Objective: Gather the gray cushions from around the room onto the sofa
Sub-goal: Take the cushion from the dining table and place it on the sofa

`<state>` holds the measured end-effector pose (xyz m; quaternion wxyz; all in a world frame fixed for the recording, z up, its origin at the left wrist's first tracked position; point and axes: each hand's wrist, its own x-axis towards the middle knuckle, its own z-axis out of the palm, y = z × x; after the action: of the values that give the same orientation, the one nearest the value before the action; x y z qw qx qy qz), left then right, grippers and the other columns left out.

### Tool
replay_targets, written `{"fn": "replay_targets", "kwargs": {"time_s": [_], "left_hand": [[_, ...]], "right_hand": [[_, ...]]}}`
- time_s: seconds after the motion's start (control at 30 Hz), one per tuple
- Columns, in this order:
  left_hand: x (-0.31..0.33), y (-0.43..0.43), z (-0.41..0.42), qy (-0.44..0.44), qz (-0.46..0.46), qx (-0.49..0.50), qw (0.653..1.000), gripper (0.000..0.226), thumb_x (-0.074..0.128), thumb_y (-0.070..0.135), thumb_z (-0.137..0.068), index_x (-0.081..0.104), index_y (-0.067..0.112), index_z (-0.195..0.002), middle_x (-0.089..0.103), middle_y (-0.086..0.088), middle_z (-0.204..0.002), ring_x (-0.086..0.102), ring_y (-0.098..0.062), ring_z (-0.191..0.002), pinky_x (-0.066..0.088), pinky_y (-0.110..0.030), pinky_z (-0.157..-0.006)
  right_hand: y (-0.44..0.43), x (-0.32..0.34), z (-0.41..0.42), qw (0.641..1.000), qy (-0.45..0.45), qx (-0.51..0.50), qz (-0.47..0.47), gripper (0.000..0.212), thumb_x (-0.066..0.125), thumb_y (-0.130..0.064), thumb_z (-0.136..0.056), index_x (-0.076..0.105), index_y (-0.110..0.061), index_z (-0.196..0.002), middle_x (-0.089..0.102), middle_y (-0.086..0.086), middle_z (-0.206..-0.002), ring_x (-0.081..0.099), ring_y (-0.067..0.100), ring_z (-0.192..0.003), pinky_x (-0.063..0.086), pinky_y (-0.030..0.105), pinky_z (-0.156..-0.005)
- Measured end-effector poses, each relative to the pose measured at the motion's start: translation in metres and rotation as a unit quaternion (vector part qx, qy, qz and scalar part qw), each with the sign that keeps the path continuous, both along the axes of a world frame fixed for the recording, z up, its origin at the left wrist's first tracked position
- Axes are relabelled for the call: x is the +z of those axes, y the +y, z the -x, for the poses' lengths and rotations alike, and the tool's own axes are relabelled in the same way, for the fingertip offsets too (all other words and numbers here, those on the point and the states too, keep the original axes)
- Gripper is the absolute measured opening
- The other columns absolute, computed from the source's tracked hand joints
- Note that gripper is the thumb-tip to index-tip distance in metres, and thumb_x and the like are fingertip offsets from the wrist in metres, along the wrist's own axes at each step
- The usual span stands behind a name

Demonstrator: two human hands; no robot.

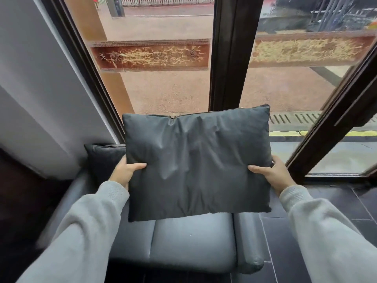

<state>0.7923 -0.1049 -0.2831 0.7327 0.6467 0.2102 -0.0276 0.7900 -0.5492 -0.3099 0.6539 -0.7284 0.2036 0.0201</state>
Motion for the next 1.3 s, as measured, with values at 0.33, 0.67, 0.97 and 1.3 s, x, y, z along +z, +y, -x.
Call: {"fn": "replay_targets", "kwargs": {"time_s": [0.33, 0.67, 0.97, 1.3], "left_hand": [[-0.149, -0.017, -0.017, 0.141, -0.037, -0.023, 0.989, 0.046, 0.078, -0.005, -0.080, 0.069, 0.019, -0.118, 0.079, -0.009, -0.113, 0.073, -0.032, -0.108, 0.054, -0.054, -0.104], [-0.255, 0.009, -0.059, 0.185, -0.035, -0.116, 0.975, 0.060, 0.082, 0.018, -0.064, 0.069, 0.023, -0.122, 0.079, 0.000, -0.116, 0.073, -0.027, -0.112, 0.052, -0.054, -0.107], [-0.316, 0.047, -0.159, 0.148, -0.072, -0.202, 0.966, 0.043, 0.076, 0.003, -0.090, 0.067, 0.031, -0.122, 0.078, 0.006, -0.113, 0.074, -0.011, -0.107, 0.058, -0.029, -0.091], [-0.398, 0.037, -0.233, 0.096, -0.062, -0.108, 0.988, 0.050, 0.073, 0.013, -0.094, 0.065, 0.057, -0.117, 0.073, 0.031, -0.102, 0.067, -0.009, -0.106, 0.050, -0.041, -0.080]], "right_hand": [[-0.026, -0.144, -0.021, 0.991, 0.128, -0.023, 0.030, 0.062, 0.096, -0.001, -0.065, 0.064, -0.011, -0.117, 0.075, 0.012, -0.117, 0.072, 0.031, -0.105, 0.056, 0.055, -0.101], [-0.008, -0.244, -0.014, 0.978, 0.192, -0.045, 0.075, 0.059, 0.099, -0.008, -0.064, 0.068, -0.021, -0.112, 0.080, -0.002, -0.108, 0.075, 0.023, -0.103, 0.059, 0.043, -0.088], [0.042, -0.293, -0.073, 0.977, 0.158, -0.082, 0.121, 0.059, 0.098, -0.019, -0.071, 0.061, -0.039, -0.112, 0.074, -0.008, -0.116, 0.069, 0.020, -0.112, 0.055, 0.055, -0.103], [0.057, -0.385, -0.171, 0.988, 0.079, -0.108, 0.076, 0.059, 0.092, -0.004, -0.076, 0.060, -0.032, -0.116, 0.075, -0.002, -0.113, 0.072, 0.021, -0.108, 0.060, 0.050, -0.095]]}}
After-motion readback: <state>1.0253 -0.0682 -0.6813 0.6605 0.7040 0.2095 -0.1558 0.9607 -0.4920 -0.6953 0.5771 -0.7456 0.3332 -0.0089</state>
